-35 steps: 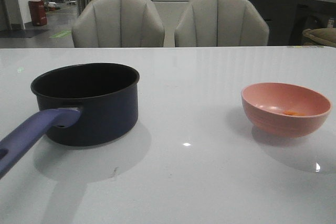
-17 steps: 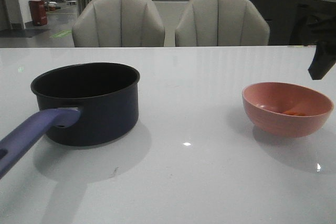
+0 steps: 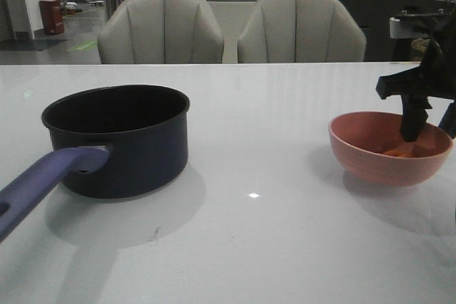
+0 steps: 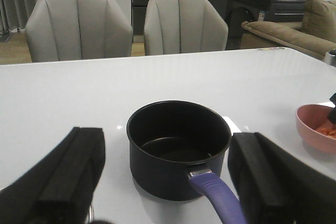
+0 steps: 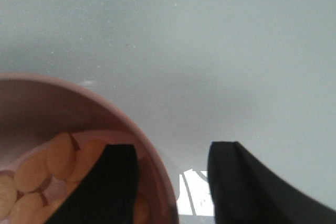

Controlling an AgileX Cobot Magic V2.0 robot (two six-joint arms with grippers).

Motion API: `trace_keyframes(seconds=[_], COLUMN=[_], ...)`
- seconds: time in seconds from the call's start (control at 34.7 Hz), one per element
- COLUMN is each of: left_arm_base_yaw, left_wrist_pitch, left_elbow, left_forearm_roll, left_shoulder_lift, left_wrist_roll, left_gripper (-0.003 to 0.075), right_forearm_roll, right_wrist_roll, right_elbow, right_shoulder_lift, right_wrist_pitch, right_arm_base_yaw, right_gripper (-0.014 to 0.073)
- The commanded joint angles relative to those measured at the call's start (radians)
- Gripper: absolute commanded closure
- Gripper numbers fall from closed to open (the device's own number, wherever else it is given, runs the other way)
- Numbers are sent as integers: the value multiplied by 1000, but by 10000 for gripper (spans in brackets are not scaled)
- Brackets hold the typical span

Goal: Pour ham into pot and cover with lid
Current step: 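Lower the right gripper and grasp the rim of the pink bowl, then lift the pink bowl and carry it above the saucepan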

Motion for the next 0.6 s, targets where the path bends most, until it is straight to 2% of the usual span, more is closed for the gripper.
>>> trace_keyframes(seconds=[0.0,0.06,0.09,0.14,0.35,0.58], left_arm_base_yaw=[-10,-10,-10,-10,-10,-10], left_wrist_pitch=[-86,-86,-86,-86,-86,-86], left_elbow=[-25,-25,-25,-25,-25,-25], left_forearm_roll=[-5,-5,-5,-5,-5,-5], left_shoulder_lift=[12,12,12,12,12,12], left_wrist_roll=[0,0,0,0,0,0], left_gripper=[192,192,192,192,192,192], right_forearm_roll=[10,26,38,45,45,87], right_wrist_roll=[-4,-4,-4,-4,-13,-25], right_elbow=[-48,-51,-53,-58,-59,-144], right_shoulder_lift=[-15,-15,-15,-17,-32,-81], right_wrist_pitch=[2,2,2,9,-26,82], right_arm_base_yaw=[-6,-6,-6,-6,-6,22], right_gripper=[368,459,471,447,449,456])
